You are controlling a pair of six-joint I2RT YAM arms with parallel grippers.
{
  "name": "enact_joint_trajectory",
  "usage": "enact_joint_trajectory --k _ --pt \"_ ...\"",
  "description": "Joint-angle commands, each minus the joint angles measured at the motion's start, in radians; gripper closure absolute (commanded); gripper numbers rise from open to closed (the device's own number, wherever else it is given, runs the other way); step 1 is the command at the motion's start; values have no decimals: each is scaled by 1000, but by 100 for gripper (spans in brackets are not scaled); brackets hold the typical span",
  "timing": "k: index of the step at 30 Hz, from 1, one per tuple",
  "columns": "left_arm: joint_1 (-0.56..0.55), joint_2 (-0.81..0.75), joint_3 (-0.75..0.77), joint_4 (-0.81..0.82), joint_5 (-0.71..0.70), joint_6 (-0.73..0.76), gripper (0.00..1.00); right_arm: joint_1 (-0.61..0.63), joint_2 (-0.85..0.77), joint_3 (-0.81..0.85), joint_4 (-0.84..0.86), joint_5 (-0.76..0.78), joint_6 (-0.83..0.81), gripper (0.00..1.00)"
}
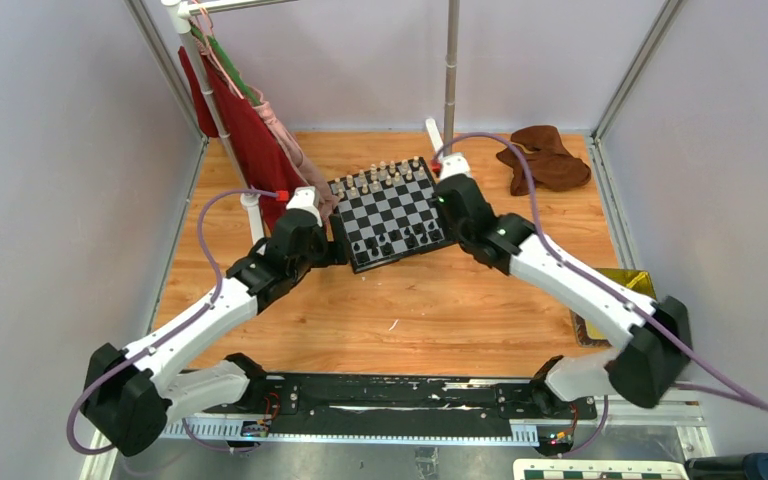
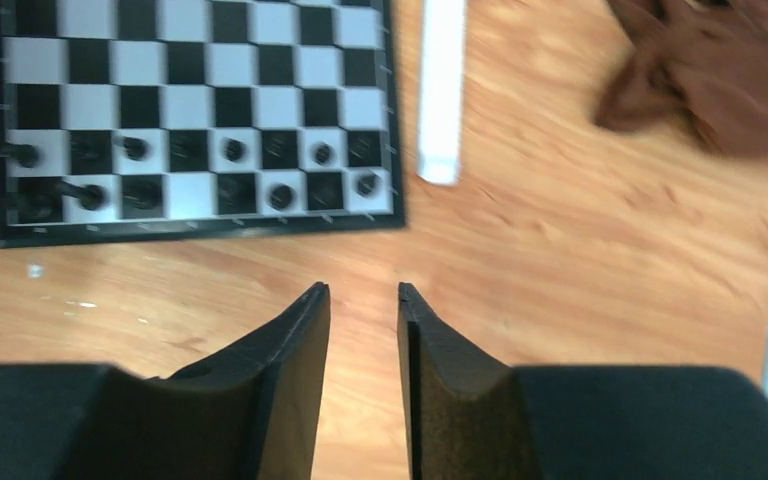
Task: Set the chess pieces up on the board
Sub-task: Move the storage box to the center of the board.
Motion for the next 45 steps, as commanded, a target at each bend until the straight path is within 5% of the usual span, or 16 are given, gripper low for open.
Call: enact_joint_trajectory --k 1,6,12,18,25,32,45 --pt "-22 66 40 109 96 24 19 -31 -183 -134 -90 210 111 62" --pt "-83 175 121 136 99 61 19 -68 -401 -251 -182 342 204 55" --pt "-176 266 199 109 44 61 19 -104 -639 -349 -448 466 503 44" --pt "-261 304 186 157 66 33 19 -116 -730 -392 -832 567 952 38" --pt "-287 287 128 215 126 -1 19 -133 -779 -465 -904 540 1074 39" --pt "-287 265 53 265 148 -37 19 -193 -739 -495 -899 556 1079 40" --pt "-287 329 99 289 102 -1 19 -585 -582 -530 -457 244 570 37"
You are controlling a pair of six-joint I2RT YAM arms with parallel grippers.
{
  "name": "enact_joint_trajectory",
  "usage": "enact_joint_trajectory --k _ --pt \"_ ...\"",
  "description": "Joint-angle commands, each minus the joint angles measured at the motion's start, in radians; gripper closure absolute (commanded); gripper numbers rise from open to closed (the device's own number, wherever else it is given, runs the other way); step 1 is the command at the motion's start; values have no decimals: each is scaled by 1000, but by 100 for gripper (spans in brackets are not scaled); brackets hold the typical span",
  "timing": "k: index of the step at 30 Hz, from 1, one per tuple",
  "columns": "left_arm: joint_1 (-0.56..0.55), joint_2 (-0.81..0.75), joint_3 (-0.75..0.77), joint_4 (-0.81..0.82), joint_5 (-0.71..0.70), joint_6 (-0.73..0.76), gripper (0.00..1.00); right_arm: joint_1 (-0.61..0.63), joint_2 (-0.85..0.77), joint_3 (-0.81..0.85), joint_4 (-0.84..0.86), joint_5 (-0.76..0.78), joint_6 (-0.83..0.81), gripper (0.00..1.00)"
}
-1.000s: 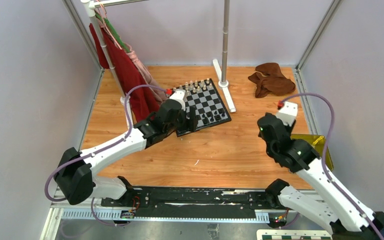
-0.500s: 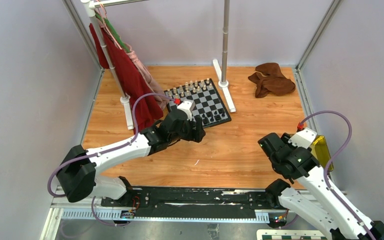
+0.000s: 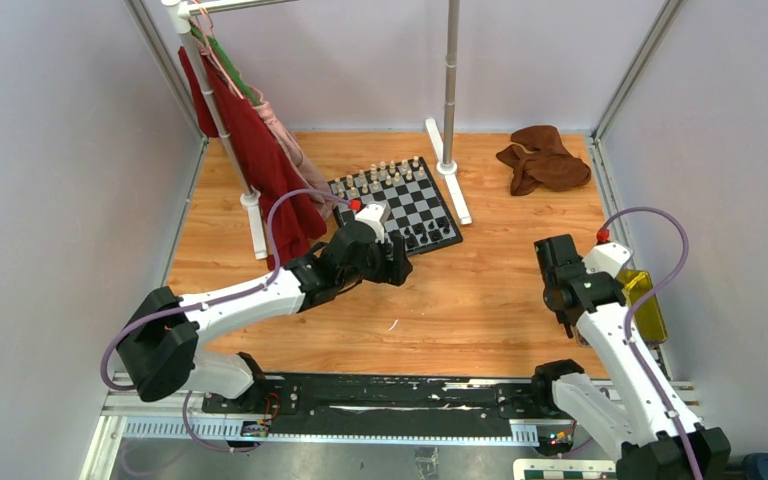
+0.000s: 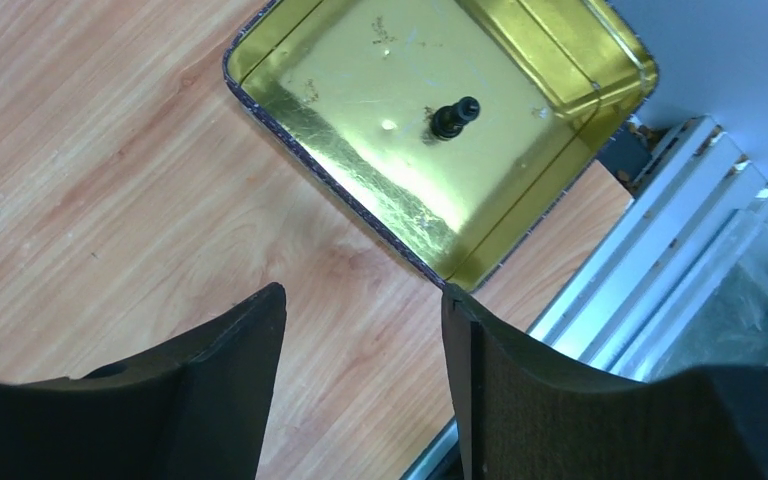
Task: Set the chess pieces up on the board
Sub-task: Move the storage box to the center of the board.
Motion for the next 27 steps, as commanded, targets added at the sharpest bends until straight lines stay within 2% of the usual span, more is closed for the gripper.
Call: enact_joint_trajectory --k 1,11,27 --pt "-7 33 47 13 -28 25 19 -123 43 -15 170 -156 -204 37" --pt "6 62 54 40 -22 33 17 -297 162 4 273 -287 -334 37" --pt "44 116 63 64 11 29 18 -394 351 -15 427 -367 -396 38"
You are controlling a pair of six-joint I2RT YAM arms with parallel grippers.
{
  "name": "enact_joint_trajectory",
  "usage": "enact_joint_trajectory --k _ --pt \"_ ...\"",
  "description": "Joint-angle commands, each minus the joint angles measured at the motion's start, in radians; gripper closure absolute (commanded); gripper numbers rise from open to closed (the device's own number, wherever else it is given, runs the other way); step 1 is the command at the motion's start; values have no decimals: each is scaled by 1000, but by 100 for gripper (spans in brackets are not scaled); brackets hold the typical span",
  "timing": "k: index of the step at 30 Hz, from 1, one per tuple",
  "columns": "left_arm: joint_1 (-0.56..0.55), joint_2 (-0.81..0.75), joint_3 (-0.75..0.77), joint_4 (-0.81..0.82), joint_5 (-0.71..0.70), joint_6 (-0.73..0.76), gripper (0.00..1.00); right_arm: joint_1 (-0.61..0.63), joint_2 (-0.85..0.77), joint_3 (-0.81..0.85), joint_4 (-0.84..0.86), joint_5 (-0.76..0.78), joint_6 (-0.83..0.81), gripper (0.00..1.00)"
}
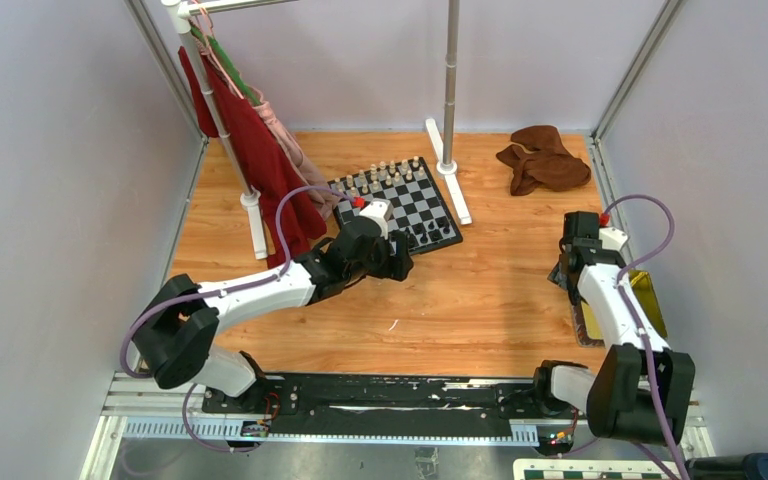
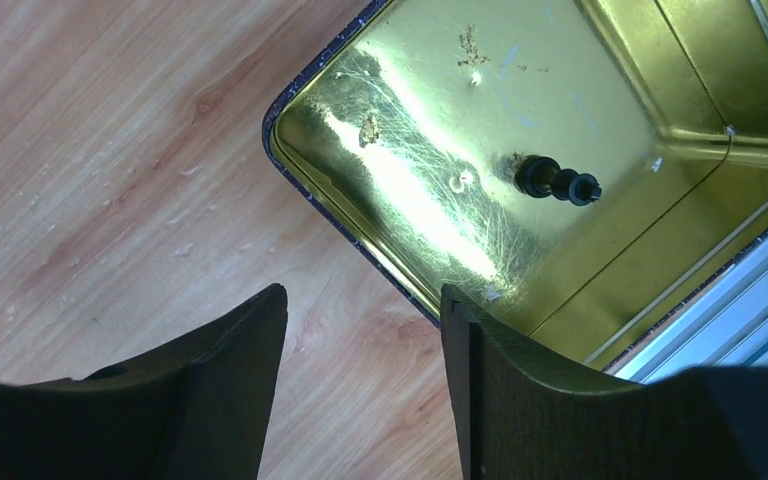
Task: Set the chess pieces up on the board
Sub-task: Move the storage box to the center of the board.
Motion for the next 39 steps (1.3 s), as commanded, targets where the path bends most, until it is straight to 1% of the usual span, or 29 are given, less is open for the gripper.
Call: enact_joint_trajectory --k 1,8,15,24,33,36,39 --pt "16 19 34 26 11 9 18 -28 42 -14 47 -23 -26 39" --pt "23 37 38 31 15 7 18 -55 117 -17 99 -44 -33 45" --pt "29 56 44 31 18 6 18 -79 174 -17 135 -63 -33 54" --pt "38 78 65 27 26 9 17 -83 200 0 148 -72 -24 67" --pt "48 80 65 28 29 12 18 -82 261 60 139 -124 -8 75" --pt "53 79 59 31 31 11 17 -80 288 84 141 -148 -4 80" --pt "61 76 52 33 34 12 17 -66 315 114 153 -164 1 87"
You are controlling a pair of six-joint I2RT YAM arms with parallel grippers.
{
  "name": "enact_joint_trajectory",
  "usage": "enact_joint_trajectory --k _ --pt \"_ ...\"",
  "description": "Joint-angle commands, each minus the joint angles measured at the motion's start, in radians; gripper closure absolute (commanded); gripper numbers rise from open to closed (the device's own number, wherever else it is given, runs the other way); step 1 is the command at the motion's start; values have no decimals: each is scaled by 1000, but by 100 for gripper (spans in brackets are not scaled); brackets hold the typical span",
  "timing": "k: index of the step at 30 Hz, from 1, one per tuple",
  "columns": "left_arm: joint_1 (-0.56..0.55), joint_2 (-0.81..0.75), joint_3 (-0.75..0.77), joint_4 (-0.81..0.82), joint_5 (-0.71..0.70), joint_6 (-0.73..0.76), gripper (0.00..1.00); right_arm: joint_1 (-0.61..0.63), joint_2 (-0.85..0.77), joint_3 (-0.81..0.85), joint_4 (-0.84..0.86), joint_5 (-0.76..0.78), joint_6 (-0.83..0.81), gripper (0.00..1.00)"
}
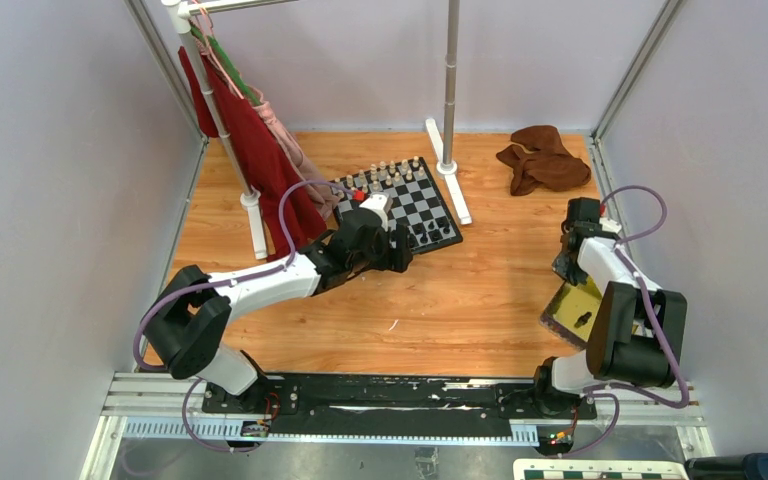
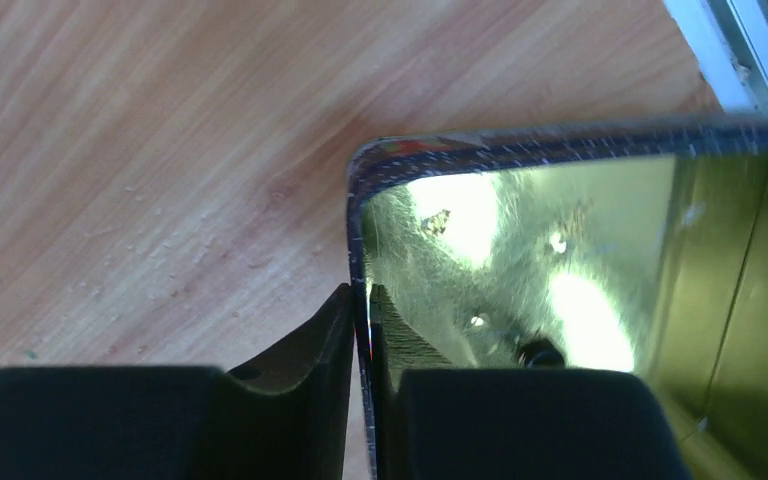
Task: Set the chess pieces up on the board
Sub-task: Move the storage box to the center of the board.
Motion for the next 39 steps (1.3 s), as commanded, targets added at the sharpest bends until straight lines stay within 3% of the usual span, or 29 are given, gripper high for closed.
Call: enact_joint_trajectory --k 1,17,32,39 --pt "15 5 5 24 10 12 18 10 49 50 -4 -46 29 88" --pt "69 -70 -43 -20 5 36 17 241 391 384 17 -30 32 100" --pt "99 -115 -83 -47 -9 61 18 355 664 769 -21 -93 49 100" --pt "105 -132 -83 -87 -23 66 18 406 732 865 -38 -88 75 100"
